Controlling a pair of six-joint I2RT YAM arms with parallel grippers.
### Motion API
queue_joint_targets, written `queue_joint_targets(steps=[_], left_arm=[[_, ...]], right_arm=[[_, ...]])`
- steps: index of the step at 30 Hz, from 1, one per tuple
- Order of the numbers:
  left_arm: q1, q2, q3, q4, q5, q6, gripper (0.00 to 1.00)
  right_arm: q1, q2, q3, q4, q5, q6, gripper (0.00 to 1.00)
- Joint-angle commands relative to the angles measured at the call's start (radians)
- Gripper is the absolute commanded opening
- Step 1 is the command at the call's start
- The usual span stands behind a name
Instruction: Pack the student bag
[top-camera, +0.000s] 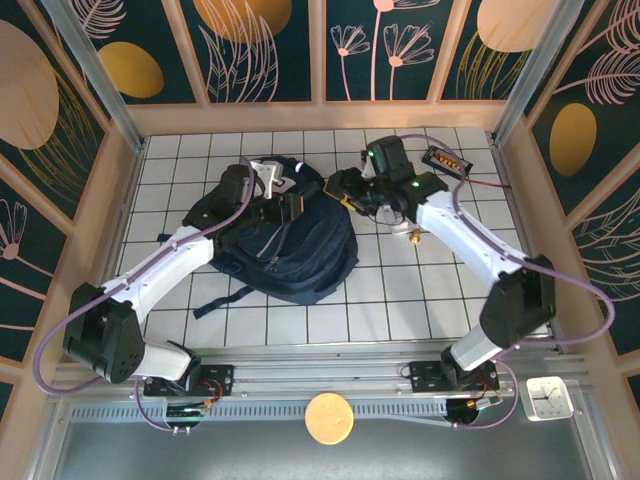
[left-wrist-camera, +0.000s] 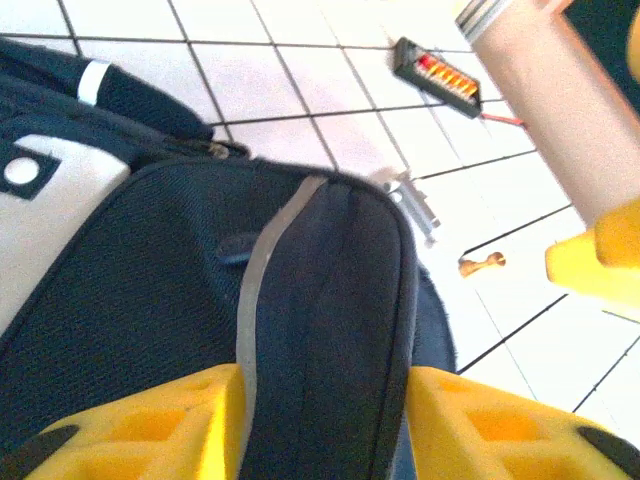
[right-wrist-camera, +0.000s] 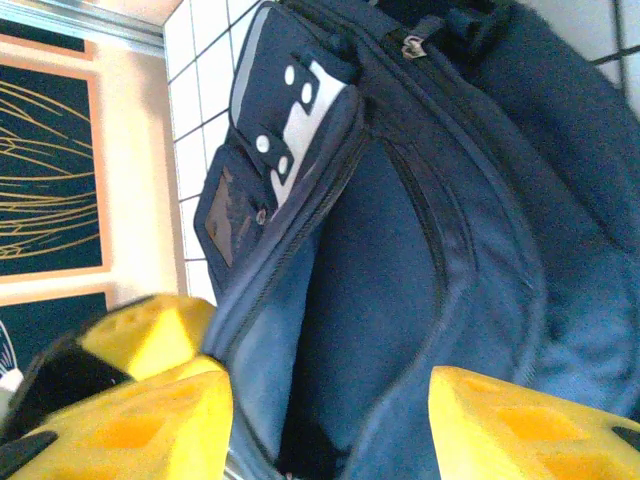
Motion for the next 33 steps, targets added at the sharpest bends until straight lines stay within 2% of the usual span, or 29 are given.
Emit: queue_joint_targets(steps=[1, 5, 8, 11, 13, 16, 25, 33], left_arm=[[0.001, -0.112, -0.047, 0.045, 0.008, -0.041, 0.55], [0.005, -0.248, -0.143, -0.009, -0.040, -0.185, 0.62], [0.040, -0.320, -0.225, -0.079, -0.063, -0.364, 0.61], [0.125, -0.379, -0.352, -0.060, 0.003, -0.540, 0.58], [0.201, -0.421, -0.450, 0.002, 0.062, -0.648, 0.55], [0.266, -0.453, -0.563, 0.122, 0.137, -0.763, 0.51], [0.294, -0.351, -0.615, 0.257, 0.188, -0.803, 0.48], [0.297, -0.247, -0.570, 0.287, 0.217, -0.787, 0.46]], right_arm=[[0.007, -0.055, -0.096, -0.086, 0.037, -0.043, 0.59], [0.037, -0.066, -0.147, -0.090, 0.006, -0.046, 0.64], [0.093, -0.020, -0.136, -0.076, -0.001, -0.039, 0.63], [0.128, 0.046, -0.095, -0.049, -0.010, -0.019, 0.63], [0.148, 0.081, -0.055, -0.043, -0.001, -0.017, 0.63], [0.166, 0.115, -0.007, -0.063, 0.006, -0.021, 0.63], [0.172, 0.094, -0.014, -0.089, 0.036, -0.017, 0.63], [0.172, 0.078, -0.025, -0.100, 0.047, -0.011, 0.63]])
